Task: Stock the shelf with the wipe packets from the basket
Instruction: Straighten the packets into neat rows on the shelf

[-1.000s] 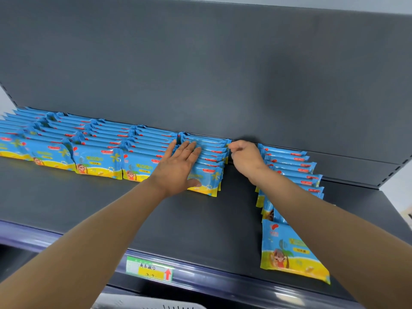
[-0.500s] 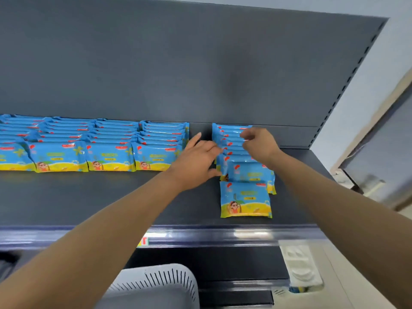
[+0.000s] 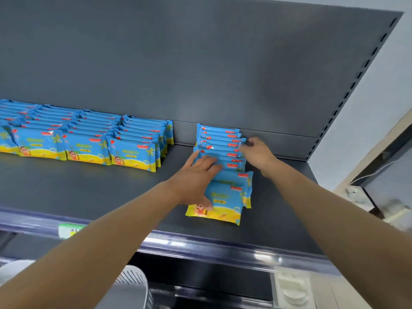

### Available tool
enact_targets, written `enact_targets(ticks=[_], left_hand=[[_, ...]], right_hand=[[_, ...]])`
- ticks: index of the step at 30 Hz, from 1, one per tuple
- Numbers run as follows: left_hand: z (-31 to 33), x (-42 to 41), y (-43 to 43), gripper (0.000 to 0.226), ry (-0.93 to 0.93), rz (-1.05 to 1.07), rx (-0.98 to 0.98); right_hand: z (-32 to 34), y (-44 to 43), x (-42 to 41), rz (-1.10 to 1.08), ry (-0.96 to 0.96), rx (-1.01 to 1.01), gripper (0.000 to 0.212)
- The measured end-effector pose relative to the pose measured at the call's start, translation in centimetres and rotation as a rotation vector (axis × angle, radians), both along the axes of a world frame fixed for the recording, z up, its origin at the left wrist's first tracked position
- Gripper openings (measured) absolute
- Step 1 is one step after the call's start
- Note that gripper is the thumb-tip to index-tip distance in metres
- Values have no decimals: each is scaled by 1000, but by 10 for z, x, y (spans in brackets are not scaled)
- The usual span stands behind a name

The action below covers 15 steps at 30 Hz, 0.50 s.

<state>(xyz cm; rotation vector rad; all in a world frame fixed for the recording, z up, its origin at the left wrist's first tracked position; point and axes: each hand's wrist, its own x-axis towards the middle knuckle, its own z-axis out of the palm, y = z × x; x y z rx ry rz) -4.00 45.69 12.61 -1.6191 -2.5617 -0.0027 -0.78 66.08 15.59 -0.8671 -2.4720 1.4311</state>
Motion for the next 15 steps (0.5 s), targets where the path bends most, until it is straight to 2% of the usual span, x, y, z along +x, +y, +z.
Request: enact_targets(ticks=[2,5,8,15], left_hand=[[2,0,8,99,-6,38,16],[5,2,14,89,8,90,51],[7,5,19,85,59,149,59],[7,-8,21,75,166,253,51]], right_hand=[[-7,12,-11,36,26,-149,51],[-16,23,-25,93,4,-346,49],[-20,26,-34,134,-4,-412,34],[-22,21,-49,137,23,-565,30]])
